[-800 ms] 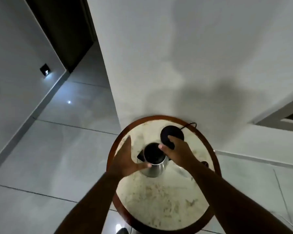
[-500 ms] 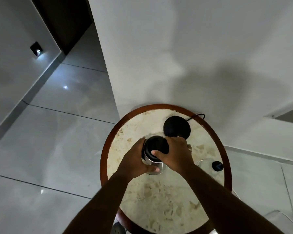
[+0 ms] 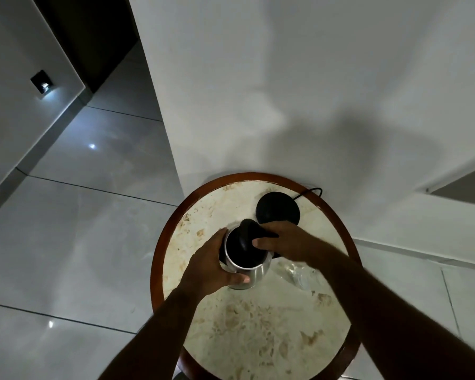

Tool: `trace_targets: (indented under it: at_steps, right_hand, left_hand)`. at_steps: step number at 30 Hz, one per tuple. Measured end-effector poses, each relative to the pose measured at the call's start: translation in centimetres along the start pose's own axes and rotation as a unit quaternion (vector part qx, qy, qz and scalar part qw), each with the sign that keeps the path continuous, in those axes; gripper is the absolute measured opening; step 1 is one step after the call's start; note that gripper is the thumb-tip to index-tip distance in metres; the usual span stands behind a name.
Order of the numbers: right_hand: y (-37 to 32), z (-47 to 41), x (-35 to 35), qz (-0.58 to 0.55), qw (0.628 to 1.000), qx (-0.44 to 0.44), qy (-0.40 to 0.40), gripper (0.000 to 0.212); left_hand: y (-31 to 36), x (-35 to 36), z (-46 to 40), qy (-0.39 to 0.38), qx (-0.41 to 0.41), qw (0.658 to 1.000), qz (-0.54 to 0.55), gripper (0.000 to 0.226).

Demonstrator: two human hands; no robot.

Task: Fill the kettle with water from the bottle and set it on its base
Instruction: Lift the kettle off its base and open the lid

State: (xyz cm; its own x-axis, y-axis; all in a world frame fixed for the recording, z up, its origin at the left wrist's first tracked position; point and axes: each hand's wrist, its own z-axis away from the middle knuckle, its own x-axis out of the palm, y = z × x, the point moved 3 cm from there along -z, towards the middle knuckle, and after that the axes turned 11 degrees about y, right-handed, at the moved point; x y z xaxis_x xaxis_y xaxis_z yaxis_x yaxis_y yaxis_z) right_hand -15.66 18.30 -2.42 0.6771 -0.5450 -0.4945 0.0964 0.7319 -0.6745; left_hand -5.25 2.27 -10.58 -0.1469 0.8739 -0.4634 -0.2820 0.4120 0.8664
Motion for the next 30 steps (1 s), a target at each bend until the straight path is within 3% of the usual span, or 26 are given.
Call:
trace_targets:
  at_steps: [4, 11, 14, 16, 18, 20, 22, 25, 30]
  right_hand:
    - [0.1, -0.1, -2.8, -0.068, 0.993, 0.021, -0.097, 0.030]
    - [2.2, 0.0, -4.3, -0.166, 0.981, 0.015, -0.100, 0.032]
    - [2.1, 0.3, -4.3, -0.157, 0.983, -0.001, -0.093, 0.028]
    - [2.4, 0.6, -4.9, -0.119, 0.992, -0.006, -0.046, 0.029]
    - [3.2, 1.4, -6.2, -0.073, 0.996, -0.003, 0.056, 0.040]
    - [4.3, 3.4, -7.9, -0.017, 0.980, -0.035, 0.195, 0.038]
    - [6.3, 5.9, -9.2, 0.032, 0.953, -0.045, 0.297, 0.032]
    - [8.9, 9.0, -9.2, 0.122, 0.937, -0.047, 0.323, 0.037]
    - [10.6, 11.1, -7.9, 0.219, 0.921, -0.086, 0.310, 0.051]
  left_hand:
    - [0.3, -0.1, -0.2, -0.013, 0.004, 1.000, 0.007, 0.099]
    - [0.2, -0.1, -0.1, -0.017, -0.013, 1.000, 0.004, 0.101]
    - [0.4, -0.3, 0.1, -0.009, -0.027, 1.000, -0.012, 0.109]
    - [0.4, 0.0, 0.7, 0.026, -0.069, 0.997, -0.011, 0.134]
    - [-0.2, 0.4, 2.6, 0.113, -0.140, 0.983, 0.041, 0.149]
    - [-1.4, 1.3, 5.8, 0.160, -0.220, 0.960, 0.071, 0.148]
    - [-2.3, 3.3, 9.1, 0.117, -0.261, 0.958, 0.025, 0.130]
    - [-1.4, 7.1, 11.1, 0.058, -0.235, 0.970, -0.009, 0.096]
    - [5.0, 13.6, 6.7, 0.003, -0.078, 0.997, 0.011, 0.086]
